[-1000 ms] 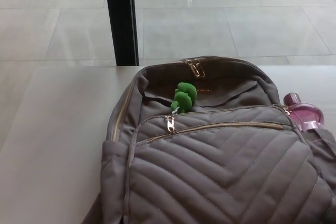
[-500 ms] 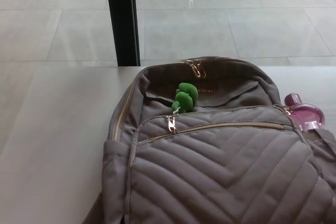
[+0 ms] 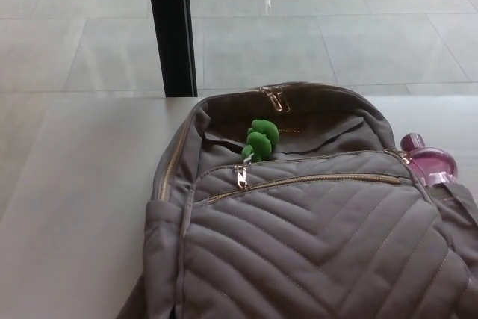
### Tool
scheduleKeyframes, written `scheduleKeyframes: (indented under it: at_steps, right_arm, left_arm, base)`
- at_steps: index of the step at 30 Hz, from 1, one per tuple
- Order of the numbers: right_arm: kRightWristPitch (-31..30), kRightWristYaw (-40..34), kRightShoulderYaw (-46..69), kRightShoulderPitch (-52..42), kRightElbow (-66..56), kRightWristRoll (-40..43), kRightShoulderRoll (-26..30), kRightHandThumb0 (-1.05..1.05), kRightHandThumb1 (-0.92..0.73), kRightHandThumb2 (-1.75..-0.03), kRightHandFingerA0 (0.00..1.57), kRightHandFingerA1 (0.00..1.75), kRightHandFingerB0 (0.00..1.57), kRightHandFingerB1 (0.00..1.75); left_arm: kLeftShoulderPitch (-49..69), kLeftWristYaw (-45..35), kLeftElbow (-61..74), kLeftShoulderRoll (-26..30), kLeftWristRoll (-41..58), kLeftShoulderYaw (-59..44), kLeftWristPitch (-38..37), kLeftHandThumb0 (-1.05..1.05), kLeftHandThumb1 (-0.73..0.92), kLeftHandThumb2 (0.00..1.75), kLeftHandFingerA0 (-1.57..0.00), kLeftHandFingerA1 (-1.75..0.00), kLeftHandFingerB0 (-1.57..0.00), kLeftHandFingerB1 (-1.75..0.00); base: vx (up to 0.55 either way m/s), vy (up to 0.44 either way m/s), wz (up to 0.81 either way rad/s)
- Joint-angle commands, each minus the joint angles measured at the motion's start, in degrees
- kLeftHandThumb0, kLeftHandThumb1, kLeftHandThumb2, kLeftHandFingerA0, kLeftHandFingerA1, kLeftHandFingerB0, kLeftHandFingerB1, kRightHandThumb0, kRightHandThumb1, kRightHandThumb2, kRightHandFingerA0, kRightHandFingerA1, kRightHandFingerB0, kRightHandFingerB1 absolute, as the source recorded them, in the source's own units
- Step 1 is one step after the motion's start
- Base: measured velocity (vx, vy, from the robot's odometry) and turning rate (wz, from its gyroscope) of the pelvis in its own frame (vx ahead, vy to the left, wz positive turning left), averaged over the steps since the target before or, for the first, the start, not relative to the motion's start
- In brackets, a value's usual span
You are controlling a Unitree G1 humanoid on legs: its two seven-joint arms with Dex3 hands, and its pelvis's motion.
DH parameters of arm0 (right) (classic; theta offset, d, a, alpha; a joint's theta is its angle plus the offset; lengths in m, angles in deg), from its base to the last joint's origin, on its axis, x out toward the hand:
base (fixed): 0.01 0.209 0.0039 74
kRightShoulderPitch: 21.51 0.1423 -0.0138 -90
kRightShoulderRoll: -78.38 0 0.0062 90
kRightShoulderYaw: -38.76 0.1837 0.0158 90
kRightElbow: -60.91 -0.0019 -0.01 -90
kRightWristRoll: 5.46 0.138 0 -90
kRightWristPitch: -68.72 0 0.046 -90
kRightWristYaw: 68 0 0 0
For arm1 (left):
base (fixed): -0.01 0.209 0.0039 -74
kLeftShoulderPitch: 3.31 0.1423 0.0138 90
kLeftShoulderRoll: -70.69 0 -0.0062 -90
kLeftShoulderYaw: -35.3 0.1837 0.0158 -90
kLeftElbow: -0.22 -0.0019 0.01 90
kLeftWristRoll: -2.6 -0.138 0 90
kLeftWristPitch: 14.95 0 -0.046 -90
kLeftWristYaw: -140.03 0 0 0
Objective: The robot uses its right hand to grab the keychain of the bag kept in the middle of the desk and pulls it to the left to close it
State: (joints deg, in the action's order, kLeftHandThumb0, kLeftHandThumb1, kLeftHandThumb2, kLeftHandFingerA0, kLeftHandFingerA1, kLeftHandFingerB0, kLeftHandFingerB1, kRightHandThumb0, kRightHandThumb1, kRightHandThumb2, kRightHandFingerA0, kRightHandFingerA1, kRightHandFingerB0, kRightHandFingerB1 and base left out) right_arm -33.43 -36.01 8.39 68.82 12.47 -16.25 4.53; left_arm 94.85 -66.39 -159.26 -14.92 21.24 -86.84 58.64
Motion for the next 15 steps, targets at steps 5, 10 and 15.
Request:
scheduleKeyframes:
  at_steps: [5, 10, 15]
  right_arm:
    - [8.24, -22.43, 15.41, -10.36, 16.01, 16.94, -8.21, -0.75, -0.78, -0.60, 0.27, 0.97, 0.00, 0.50]
    - [11.34, -18.73, 10.72, -11.36, 15.06, 14.16, -8.76, -0.78, -0.57, -0.96, 0.40, 0.85, 0.02, 0.57]
    - [12.57, -16.44, 4.90, -13.27, 13.92, 13.31, -9.10, -0.76, -0.55, -0.93, 0.35, 0.78, 0.07, 0.61]
  left_arm:
    - [2.51, 7.97, -4.03, 5.49, -3.58, 3.44, 8.11, -0.89, 0.92, 0.83, -0.57, -0.59, -0.44, -0.48]
    - [1.48, 7.82, -4.41, 5.48, -1.79, 2.42, 9.12, -0.86, 0.92, 0.82, -0.58, -0.58, -0.45, -0.47]
    - [1.93, 8.99, -4.03, 5.91, -7.06, 8.19, 7.35, -0.85, 0.92, 0.82, -0.56, -0.57, -0.43, -0.44]
  base:
    - [0.00, 0.000, 0.00]
    - [0.00, 0.000, 0.00]
    - [0.00, 0.000, 0.00]
